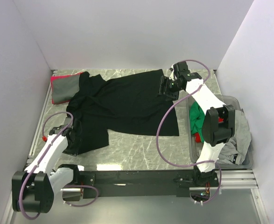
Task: Fold and stack the t-shirts
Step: Fold the tshirt
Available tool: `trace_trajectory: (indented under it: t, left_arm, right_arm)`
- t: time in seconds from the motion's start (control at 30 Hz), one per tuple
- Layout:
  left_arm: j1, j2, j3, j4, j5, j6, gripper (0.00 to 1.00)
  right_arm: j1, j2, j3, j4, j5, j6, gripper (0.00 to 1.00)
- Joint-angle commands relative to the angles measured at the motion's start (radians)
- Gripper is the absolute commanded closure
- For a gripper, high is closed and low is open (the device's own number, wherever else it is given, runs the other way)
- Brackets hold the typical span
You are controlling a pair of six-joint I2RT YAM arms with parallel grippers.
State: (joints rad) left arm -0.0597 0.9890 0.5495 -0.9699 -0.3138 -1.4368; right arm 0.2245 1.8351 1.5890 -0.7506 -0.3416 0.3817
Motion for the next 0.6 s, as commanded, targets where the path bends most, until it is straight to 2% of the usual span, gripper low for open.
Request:
trace_trajectory:
  t: [0.0, 0.23, 0.4, 0.5, 0.57]
  left_arm:
    - [0.0, 0.039, 0.035, -0.032, -0.031, -0.057, 0.52]
    - [0.0, 0.117, 0.046, -0.03, -0.025, -0.076, 0.51]
    - [0.0, 0.14, -0.014, 0.031, 0.024, -0.076, 0.52]
    - [0.0, 0.152, -0.043, 0.075, 0.027, -0.076, 0.56]
    - [0.0, 0.161, -0.056, 0.108, 0.025, -0.063, 0.63]
  right_arm:
    - [-0.007, -0.053, -0.015, 0.026, -0.004, 0.0, 0.27]
    - [-0.024, -0.053, -0.001, 0.01, 0.015, -0.004, 0.27]
    - [-0.04, -0.054, -0.007, 0.01, 0.018, -0.004, 0.27]
    - [-0.048, -0.06, -0.017, 0.013, 0.026, -0.003, 0.27]
    - [-0.05, -0.065, -0.029, 0.008, 0.035, -0.006, 0.27]
